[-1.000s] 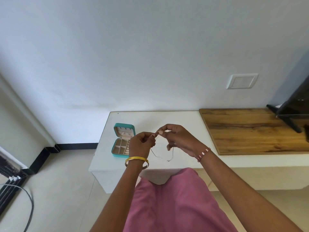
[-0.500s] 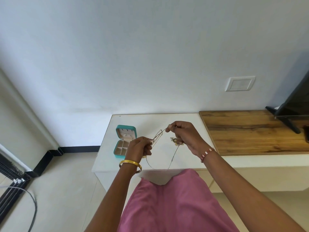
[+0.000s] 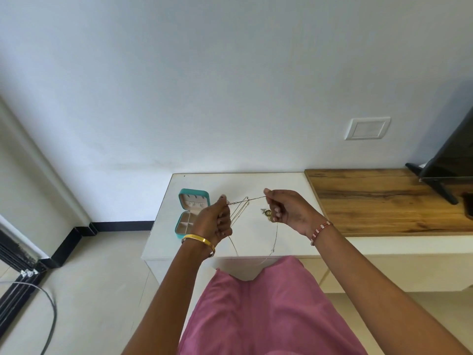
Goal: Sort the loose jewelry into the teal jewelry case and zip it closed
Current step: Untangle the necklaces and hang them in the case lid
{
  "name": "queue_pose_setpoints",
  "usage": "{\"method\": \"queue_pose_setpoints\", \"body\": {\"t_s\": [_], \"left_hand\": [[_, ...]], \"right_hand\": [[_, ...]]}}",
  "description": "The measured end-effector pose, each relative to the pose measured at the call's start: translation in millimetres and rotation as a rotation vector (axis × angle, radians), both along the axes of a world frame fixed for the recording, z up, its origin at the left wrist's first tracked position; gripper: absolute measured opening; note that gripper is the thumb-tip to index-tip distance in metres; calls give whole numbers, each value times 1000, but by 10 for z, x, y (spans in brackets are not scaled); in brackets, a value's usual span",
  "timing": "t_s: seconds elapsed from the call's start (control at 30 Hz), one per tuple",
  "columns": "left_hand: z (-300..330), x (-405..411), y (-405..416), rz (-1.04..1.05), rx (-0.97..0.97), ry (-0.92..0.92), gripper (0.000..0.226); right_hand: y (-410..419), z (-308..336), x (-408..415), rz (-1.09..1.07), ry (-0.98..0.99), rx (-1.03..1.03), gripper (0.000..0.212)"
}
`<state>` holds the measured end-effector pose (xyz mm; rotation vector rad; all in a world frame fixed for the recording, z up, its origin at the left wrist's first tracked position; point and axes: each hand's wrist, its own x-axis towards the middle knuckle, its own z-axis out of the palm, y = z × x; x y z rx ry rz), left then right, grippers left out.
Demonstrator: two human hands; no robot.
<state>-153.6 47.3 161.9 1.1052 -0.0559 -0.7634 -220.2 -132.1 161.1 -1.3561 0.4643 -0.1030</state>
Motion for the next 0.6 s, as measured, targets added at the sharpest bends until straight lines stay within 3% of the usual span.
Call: {"method": "queue_pose_setpoints", "body": {"t_s": [0.17, 0.43, 0.6], "left_hand": [[-62, 168, 99, 213, -94, 48, 36], [-256, 326, 156, 363, -105, 134, 25], [-486, 392, 159, 399, 45, 132, 34]], "right_hand": [[-203, -153, -41, -132, -45, 340, 45], [-282, -279, -52, -155, -146, 473, 50], [-281, -237, 22, -201, -249, 533, 31]]}}
